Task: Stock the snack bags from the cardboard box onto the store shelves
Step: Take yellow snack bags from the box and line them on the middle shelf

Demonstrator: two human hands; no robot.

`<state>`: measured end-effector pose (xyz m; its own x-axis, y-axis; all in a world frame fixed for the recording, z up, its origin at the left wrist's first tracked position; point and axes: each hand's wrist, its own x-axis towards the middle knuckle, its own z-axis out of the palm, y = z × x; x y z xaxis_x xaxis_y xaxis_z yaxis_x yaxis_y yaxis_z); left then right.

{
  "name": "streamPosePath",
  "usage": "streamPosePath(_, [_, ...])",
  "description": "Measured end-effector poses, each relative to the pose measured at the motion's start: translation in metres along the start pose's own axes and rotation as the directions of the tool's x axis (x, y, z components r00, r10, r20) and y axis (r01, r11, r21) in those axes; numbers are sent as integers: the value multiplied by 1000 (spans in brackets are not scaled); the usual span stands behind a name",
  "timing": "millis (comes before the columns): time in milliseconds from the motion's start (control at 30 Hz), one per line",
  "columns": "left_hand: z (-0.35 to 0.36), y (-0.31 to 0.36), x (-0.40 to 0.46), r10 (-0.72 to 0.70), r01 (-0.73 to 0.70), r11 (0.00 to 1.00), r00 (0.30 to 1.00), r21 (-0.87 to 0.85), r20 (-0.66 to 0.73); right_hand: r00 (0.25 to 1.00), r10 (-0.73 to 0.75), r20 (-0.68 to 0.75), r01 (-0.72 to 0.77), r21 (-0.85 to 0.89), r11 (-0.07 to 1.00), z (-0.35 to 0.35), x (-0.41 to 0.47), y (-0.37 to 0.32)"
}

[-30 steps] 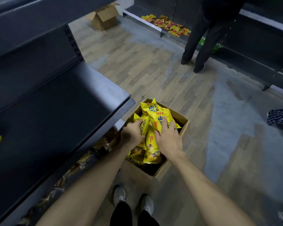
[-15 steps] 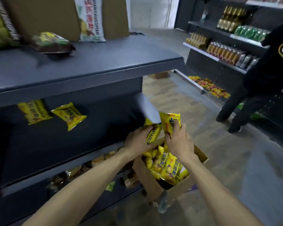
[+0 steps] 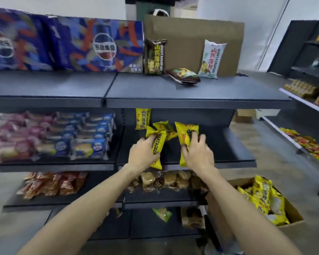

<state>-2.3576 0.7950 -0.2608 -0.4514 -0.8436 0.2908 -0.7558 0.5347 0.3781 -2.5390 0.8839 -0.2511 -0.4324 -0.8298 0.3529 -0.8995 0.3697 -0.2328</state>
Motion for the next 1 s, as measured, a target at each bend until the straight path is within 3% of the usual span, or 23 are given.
streamPosePath(233, [-40, -37, -24, -35, 41, 997, 994, 61, -101, 998, -52, -43, 52, 1, 999, -7, -21, -50])
streamPosePath(433, [-40, -39, -12, -93, 101, 992, 991, 79, -96, 999, -33, -17, 33, -10, 999, -7, -13, -55])
streamPosePath(733, [-12, -34, 59, -142, 163, 966, 983, 203, -113, 996, -89, 4, 89, -28, 996, 9, 58, -43])
streamPosePath(1000, [44, -47, 114, -165, 181, 967, 981, 179, -102, 983, -182, 8, 182, -18, 983, 66, 112, -12])
